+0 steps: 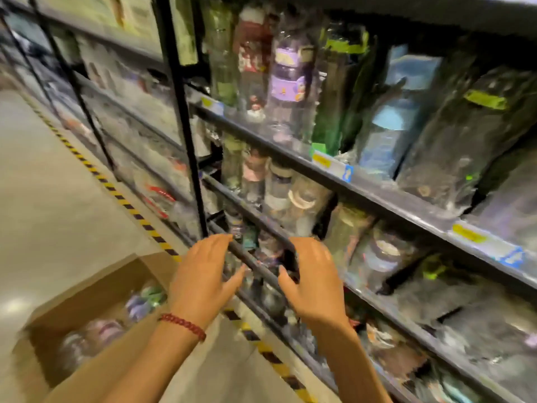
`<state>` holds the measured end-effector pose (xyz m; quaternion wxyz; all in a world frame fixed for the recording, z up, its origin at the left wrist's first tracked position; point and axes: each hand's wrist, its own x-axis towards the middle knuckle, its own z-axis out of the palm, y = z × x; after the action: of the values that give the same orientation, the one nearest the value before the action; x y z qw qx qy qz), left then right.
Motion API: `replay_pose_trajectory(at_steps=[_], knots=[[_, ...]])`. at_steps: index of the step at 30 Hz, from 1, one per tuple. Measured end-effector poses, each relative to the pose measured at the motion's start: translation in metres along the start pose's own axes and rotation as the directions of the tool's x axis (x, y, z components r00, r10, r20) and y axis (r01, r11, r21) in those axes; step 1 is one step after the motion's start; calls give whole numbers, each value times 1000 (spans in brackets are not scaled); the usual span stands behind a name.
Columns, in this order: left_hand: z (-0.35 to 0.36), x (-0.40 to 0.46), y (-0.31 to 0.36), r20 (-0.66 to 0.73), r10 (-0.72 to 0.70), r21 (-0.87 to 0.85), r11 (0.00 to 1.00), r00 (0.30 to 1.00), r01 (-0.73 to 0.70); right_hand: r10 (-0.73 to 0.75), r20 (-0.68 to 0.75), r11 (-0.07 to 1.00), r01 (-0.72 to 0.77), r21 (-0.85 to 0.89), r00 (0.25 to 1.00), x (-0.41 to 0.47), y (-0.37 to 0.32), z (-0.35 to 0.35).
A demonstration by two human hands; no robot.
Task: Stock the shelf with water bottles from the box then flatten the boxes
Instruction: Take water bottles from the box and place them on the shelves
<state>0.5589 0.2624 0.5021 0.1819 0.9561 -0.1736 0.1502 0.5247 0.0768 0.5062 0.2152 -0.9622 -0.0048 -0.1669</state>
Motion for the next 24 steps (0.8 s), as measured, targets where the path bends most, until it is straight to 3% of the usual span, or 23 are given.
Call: replay_pose_trajectory(at_steps=[3, 8, 13, 17, 21, 24], knots=[[-9, -52, -82, 50, -215, 95, 973, 975, 210, -126, 234, 987, 145, -63, 964, 7, -58, 74], [-14, -142, -170, 128, -541, 240, 830, 831, 504, -368, 394, 905, 421, -54, 842, -7, -148, 167], [-21, -199, -204, 119, -702, 273, 703, 702, 657, -478, 540, 812, 583, -29, 693, -21, -206, 221], [-17, -216, -229, 120, -789, 261, 611, 603, 748, -519, 609, 791, 608, 76, 600, -26, -228, 261], [-9, -209, -265, 144, -819, 238, 574, 556, 783, -472, 729, 796, 595, 111, 496, -13, -245, 295], [0, -192, -304, 162, -835, 210, 550, 526, 808, -464, 737, 784, 615, 84, 491, 14, -261, 324]])
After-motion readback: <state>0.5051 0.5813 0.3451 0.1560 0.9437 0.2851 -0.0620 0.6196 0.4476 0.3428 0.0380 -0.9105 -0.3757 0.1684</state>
